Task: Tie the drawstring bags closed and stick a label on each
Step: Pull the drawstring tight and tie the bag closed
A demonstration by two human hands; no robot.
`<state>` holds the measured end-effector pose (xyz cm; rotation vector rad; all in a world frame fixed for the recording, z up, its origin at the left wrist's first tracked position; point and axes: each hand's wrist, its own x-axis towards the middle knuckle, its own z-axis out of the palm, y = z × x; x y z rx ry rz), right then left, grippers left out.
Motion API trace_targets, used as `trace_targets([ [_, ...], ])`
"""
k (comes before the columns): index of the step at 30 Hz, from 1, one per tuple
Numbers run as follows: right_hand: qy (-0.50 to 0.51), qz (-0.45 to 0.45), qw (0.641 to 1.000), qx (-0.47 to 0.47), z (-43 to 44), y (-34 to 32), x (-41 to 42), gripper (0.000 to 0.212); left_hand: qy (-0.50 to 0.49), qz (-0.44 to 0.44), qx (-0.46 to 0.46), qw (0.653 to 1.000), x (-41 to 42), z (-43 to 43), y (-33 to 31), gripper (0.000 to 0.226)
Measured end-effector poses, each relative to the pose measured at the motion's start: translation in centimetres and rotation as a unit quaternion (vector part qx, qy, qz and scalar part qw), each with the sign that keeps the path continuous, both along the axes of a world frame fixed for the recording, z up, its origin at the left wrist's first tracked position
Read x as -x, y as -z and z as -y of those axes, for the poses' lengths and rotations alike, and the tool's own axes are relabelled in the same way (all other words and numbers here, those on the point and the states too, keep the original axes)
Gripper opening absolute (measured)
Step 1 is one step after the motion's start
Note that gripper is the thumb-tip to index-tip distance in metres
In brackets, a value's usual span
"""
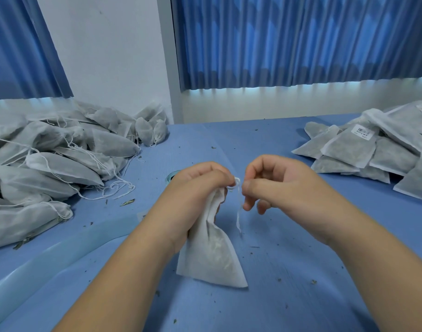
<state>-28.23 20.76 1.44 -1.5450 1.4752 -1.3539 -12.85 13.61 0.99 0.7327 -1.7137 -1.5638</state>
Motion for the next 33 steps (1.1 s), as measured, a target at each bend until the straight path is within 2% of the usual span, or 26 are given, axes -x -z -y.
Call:
trace_targets([
  [4,0.01,0.04,0.998,0.038,0.1,0.2,-0.4,0.009,-0.012,0.01,0.022,1.0,0.1,-0.3,-0.2,0.01],
  [8,0.026,0.029,0.998,0.056,0.2,0.2,-0.6,0.013,-0.027,0.017,0.028,0.999,0.2,-0.2,0.0,0.026],
  [13,0.049,-0.003,0.997,0.062,0.4,0.4,-0.6,0.017,-0.048,0.027,0.068,0.996,0.5,-0.2,0.3,0.025],
  [17,0.074,-0.045,0.995,0.049,0.6,0.8,-0.6,0.018,-0.112,0.055,0.144,0.982,0.7,-0.2,0.7,0.02],
  [22,0.079,-0.041,0.995,0.034,0.7,0.8,-0.7,0.016,-0.18,0.084,0.2,0.959,1.1,-0.1,1.0,0.018],
  [33,0.091,-0.066,0.993,0.025,0.6,1.0,-0.5,0.013,-0.167,0.063,0.181,0.967,0.8,-0.3,0.8,0.018],
])
